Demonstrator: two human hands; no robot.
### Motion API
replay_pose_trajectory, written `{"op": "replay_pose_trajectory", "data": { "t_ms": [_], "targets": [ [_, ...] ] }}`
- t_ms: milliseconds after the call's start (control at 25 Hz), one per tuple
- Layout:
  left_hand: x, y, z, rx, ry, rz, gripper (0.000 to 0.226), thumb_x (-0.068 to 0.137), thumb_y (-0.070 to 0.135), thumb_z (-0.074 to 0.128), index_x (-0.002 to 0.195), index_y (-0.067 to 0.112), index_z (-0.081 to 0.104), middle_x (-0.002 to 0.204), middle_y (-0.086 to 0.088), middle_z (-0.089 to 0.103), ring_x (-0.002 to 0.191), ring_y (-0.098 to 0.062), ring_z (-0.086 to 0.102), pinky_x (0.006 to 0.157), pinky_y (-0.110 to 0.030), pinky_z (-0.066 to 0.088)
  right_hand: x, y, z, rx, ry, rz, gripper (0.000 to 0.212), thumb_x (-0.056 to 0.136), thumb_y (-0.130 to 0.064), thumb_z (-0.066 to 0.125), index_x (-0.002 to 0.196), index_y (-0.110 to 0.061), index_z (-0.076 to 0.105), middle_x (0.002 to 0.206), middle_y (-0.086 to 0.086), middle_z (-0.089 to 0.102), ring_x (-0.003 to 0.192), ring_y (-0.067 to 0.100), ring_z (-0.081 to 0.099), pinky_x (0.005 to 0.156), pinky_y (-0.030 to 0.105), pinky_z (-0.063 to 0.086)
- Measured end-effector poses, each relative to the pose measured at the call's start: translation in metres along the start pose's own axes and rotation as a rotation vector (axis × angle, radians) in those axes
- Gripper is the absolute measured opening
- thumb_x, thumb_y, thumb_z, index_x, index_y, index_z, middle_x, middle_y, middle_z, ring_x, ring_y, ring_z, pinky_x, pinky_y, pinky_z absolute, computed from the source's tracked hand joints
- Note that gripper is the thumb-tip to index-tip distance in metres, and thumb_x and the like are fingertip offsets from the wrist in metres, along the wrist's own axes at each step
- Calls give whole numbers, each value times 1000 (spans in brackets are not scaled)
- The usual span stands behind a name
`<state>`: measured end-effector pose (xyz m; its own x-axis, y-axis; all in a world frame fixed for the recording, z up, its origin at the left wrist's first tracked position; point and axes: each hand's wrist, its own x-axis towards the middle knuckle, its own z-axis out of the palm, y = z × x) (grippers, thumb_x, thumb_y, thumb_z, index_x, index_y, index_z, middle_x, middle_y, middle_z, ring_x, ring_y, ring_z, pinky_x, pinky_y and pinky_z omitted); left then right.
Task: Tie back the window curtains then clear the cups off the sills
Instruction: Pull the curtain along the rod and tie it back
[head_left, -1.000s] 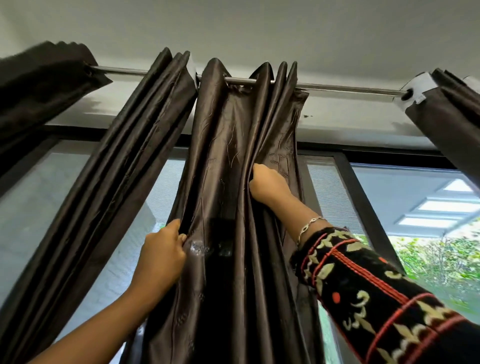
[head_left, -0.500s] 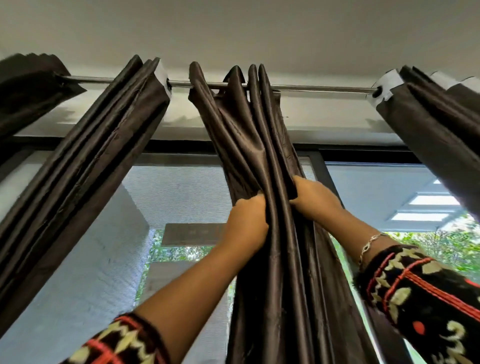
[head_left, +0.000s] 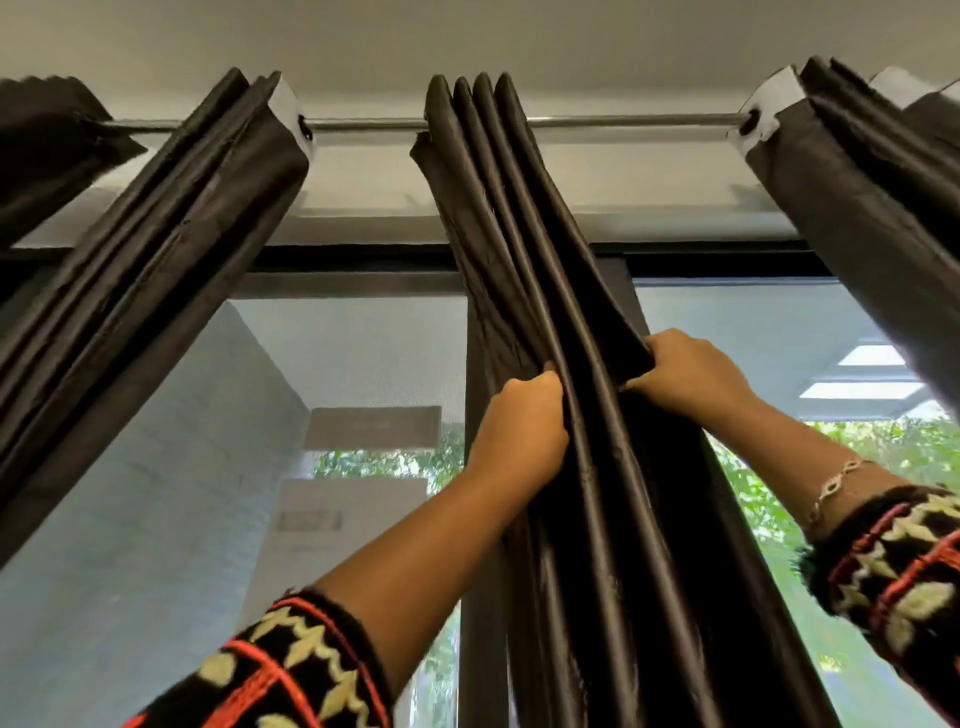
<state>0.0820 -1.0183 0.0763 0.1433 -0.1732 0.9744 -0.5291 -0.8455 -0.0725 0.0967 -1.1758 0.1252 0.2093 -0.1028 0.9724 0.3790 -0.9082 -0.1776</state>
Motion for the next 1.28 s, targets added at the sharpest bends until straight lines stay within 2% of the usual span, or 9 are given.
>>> {"op": "replay_pose_trajectory", "data": {
  "t_ms": [200,360,480,560,680,840,1040,1160,1280],
  "targets": [
    [-30,-43,-21,-96,148,-128,33,82,-9,39,110,1,53,101,-20,60,90,-31,56,72,-28,39,-39,-17,19,71,-87,-12,26,78,-28,68,98,-11,61,84,11,56,85,33,56,69,32,41],
    [-52,-61,-38,-225,156,-187,33,85,-12,41,102,14,52,79,-7,53,63,-8,42,48,-10,34,-78,-24,28,91,-167,52,26,78,-30,70,93,-11,60,81,9,56,86,33,59,70,33,45],
    [-81,-65,-43,-329,131,-218,33,83,-14,42,97,14,53,94,-19,63,73,-14,49,52,-15,35,-107,-27,31,129,-226,98,22,78,-26,70,70,-13,53,66,4,53,75,30,58,61,30,41],
    [-111,-67,-43,-400,115,-246,36,83,-13,44,102,16,55,97,-16,64,77,-17,54,60,-20,41,-128,-29,33,141,-250,142,31,79,-24,68,59,-16,47,58,2,48,68,27,54,53,29,34],
    [-158,-67,-44,-494,56,-310,43,85,-11,45,117,14,55,92,1,65,76,-20,63,59,-23,49,-160,-25,36,142,-265,203,28,79,-19,63,57,-10,49,55,6,50,63,28,55,52,30,37],
    [-212,-67,-38,-541,-8,-414,47,86,-6,48,128,14,51,112,-8,66,87,-17,66,69,-20,54,-210,-21,38,176,-397,291,36,60,-35,57,71,-2,61,63,17,62,66,36,64,65,47,55],
    [-258,-60,-39,-649,-29,-507,46,84,-9,47,125,11,52,111,-8,67,87,-16,67,62,-9,50,-272,-22,43,51,-518,377,29,83,-25,62,63,-11,48,62,12,55,72,35,64,69,39,53],
    [-284,-55,-46,-532,50,-533,51,88,-3,49,134,17,42,116,0,61,104,-25,62,84,-33,54,-296,-28,51,32,-548,368,34,90,-30,56,65,-11,44,67,11,54,74,34,62,69,38,50],
    [-307,-42,-44,-239,211,-244,53,89,8,47,139,13,31,143,-3,40,130,-32,40,101,-44,43,-309,-36,52,33,-543,346,37,94,-33,49,65,-12,39,70,12,53,75,34,60,66,39,48]
  ]
}}
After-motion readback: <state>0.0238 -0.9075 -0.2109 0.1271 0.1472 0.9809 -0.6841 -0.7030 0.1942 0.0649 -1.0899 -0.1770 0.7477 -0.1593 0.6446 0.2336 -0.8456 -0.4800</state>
